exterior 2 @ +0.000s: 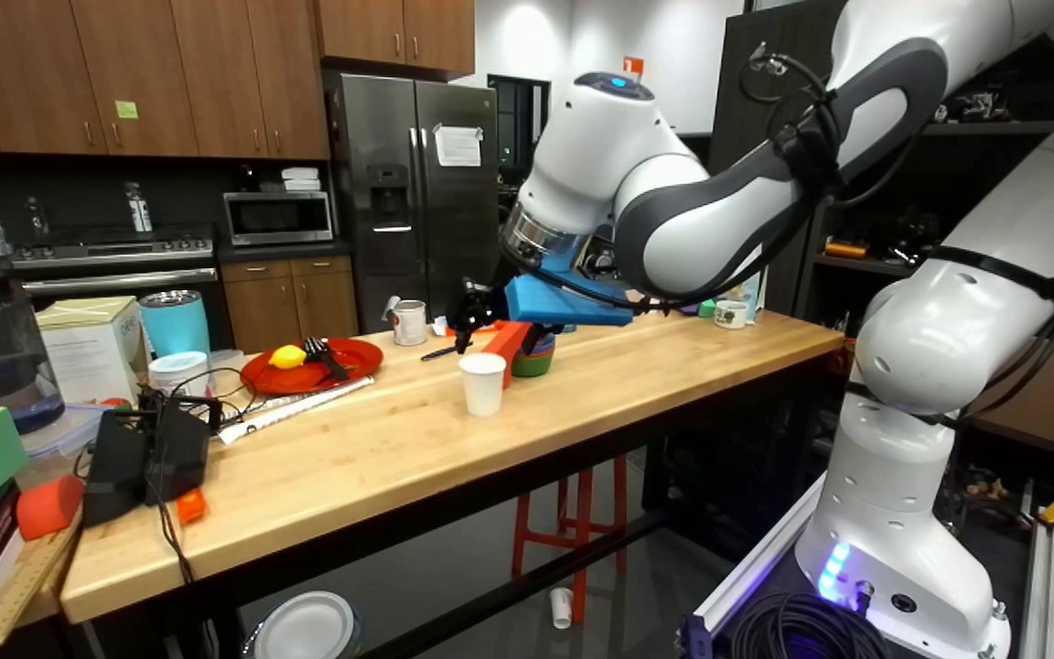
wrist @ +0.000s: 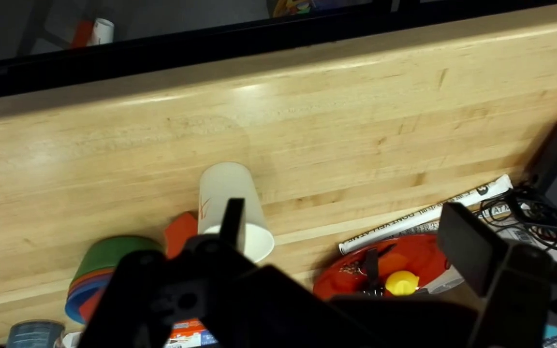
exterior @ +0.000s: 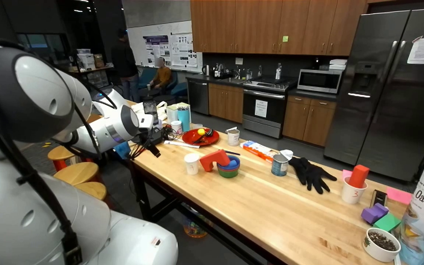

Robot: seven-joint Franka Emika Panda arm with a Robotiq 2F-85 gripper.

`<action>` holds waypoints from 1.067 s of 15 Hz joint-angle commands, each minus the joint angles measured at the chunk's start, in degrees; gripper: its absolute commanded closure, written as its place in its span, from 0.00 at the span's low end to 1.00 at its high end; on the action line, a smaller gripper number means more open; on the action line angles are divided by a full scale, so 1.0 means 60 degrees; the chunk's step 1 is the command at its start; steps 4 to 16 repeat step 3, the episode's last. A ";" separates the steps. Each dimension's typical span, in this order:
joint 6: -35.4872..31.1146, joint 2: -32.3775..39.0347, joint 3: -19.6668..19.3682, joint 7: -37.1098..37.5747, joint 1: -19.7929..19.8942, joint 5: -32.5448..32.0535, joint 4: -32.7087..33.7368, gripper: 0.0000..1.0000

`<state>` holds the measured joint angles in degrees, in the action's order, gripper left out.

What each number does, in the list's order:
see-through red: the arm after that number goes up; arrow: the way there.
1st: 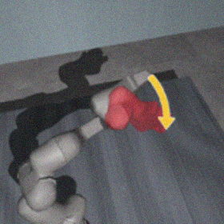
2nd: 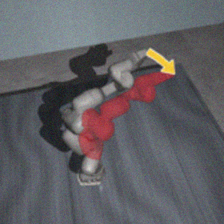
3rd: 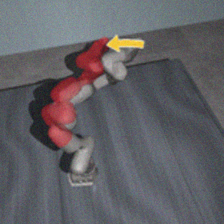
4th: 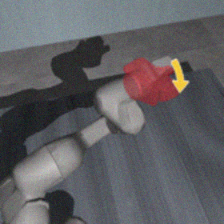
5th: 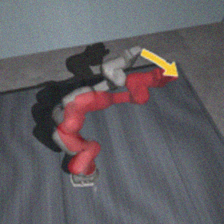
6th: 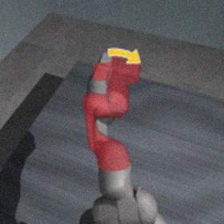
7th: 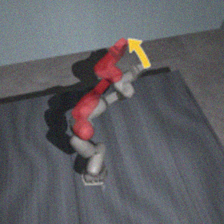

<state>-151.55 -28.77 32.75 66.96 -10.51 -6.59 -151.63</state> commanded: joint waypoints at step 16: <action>0.0030 -0.0010 -0.0014 -0.0025 -0.0014 0.0016 0.0018 0.00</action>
